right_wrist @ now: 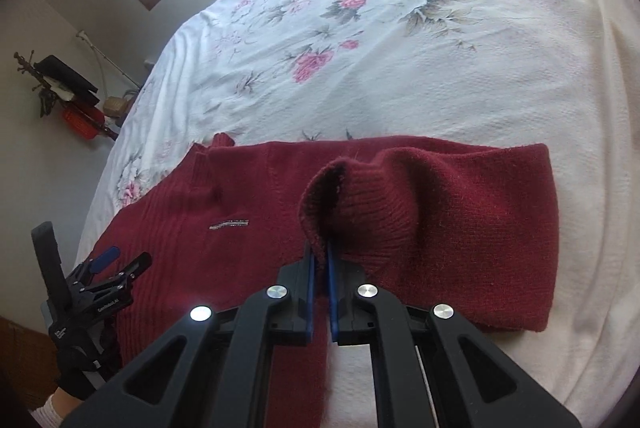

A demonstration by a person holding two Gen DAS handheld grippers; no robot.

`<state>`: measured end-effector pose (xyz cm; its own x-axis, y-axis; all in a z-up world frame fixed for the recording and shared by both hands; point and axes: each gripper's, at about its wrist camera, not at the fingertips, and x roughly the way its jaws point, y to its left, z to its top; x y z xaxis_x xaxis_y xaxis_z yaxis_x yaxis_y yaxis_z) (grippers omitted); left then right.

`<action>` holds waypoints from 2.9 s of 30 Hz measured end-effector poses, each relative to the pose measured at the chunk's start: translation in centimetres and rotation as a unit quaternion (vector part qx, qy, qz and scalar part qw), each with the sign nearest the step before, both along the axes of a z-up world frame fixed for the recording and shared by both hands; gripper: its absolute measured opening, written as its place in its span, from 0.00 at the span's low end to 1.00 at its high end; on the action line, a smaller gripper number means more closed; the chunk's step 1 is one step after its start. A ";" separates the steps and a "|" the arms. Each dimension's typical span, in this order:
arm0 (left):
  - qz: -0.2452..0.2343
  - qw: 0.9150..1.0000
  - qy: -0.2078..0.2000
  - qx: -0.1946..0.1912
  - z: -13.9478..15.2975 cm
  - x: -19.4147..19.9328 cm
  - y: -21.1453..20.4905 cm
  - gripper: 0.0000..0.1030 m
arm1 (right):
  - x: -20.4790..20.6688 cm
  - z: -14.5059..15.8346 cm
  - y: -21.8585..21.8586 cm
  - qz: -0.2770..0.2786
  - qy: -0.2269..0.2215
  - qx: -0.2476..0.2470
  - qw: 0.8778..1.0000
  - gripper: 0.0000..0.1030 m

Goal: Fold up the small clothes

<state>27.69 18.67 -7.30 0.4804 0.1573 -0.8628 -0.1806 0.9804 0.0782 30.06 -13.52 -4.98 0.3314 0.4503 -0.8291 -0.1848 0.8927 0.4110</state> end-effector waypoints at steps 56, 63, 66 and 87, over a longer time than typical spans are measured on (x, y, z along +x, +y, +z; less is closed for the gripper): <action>-0.021 0.962 -0.010 -0.270 0.5 3.1 -2.3 0.18 | -6.7 -5.0 -8.6 -0.083 0.033 0.067 0.994 0.45; 0.009 0.965 -0.019 -0.261 1.0 1.3 4.1 0.18 | -3.1 -6.2 -4.8 -0.081 0.061 0.111 0.989 0.54; 0.024 0.963 -0.021 -0.269 0.8 0.9 6.5 0.18 | -2.0 -6.5 -2.6 -0.072 0.066 0.107 0.990 0.53; 0.089 0.948 0.012 -0.305 -2.4 -4.6 17.0 0.31 | -2.2 -4.3 3.1 -0.019 0.040 0.002 0.999 0.33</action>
<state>23.06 35.68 -9.70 0.4721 -0.2984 -0.8295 -0.3523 0.7987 -0.4879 27.84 -10.39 -9.24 0.2815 0.4414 -0.8520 -0.1179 0.8971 0.4258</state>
